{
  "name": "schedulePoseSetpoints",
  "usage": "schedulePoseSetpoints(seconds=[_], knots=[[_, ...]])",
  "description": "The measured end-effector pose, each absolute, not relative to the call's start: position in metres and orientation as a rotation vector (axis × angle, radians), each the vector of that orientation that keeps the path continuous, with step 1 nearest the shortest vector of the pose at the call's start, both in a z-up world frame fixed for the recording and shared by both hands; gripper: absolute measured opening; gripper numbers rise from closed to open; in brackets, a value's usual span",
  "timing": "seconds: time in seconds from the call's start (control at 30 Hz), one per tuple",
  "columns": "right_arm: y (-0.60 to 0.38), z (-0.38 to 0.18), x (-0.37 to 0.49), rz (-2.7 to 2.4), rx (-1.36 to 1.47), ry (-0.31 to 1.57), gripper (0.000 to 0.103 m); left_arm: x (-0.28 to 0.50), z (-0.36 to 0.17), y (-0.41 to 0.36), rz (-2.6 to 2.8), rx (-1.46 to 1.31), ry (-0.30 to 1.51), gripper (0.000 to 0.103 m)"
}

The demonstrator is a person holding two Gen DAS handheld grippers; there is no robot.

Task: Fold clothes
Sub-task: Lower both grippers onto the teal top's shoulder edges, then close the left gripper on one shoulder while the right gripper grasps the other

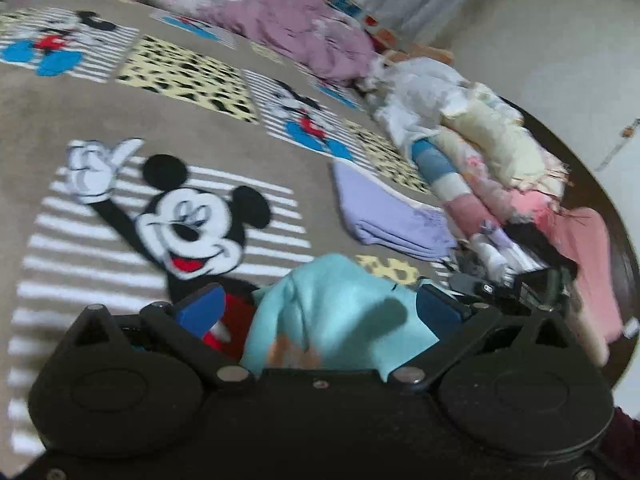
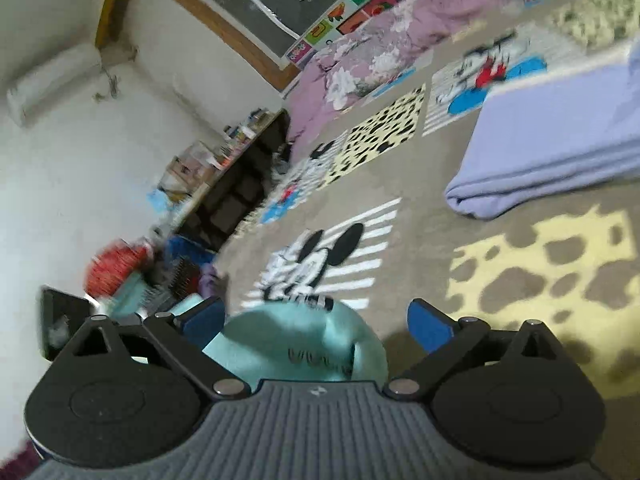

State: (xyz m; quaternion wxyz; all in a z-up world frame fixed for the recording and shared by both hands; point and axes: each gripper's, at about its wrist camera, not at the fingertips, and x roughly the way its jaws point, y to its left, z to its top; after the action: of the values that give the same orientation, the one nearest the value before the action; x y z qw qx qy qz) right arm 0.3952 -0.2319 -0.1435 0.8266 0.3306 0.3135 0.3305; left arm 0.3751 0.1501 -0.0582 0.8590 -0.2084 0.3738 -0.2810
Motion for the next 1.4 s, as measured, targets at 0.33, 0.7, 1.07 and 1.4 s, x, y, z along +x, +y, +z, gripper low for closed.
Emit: schedulePoseSetpoints(seconds=[0.33, 0.7, 1.07, 1.4], knots=[[-0.232, -0.171, 0.425, 0.918, 0.860, 0.705, 0.091, 0.421, -0.075, 0.144, -0.803, -0.492, 0.872, 0.103], [-0.247, -0.116, 0.365, 1.053, 0.644, 0.630, 0.062, 0.338, -0.027, 0.144, -0.953, -0.232, 0.745, 0.095], [-0.195, -0.059, 0.244, 1.127, 0.057, 0.644, 0.069, 0.215, -0.020, 0.113, -0.967, 0.117, 0.742, 0.095], [-0.178, -0.064, 0.231, 0.983, -0.179, 0.589, 0.077, 0.250, 0.014, 0.101, -0.849, 0.243, 0.659, 0.095]])
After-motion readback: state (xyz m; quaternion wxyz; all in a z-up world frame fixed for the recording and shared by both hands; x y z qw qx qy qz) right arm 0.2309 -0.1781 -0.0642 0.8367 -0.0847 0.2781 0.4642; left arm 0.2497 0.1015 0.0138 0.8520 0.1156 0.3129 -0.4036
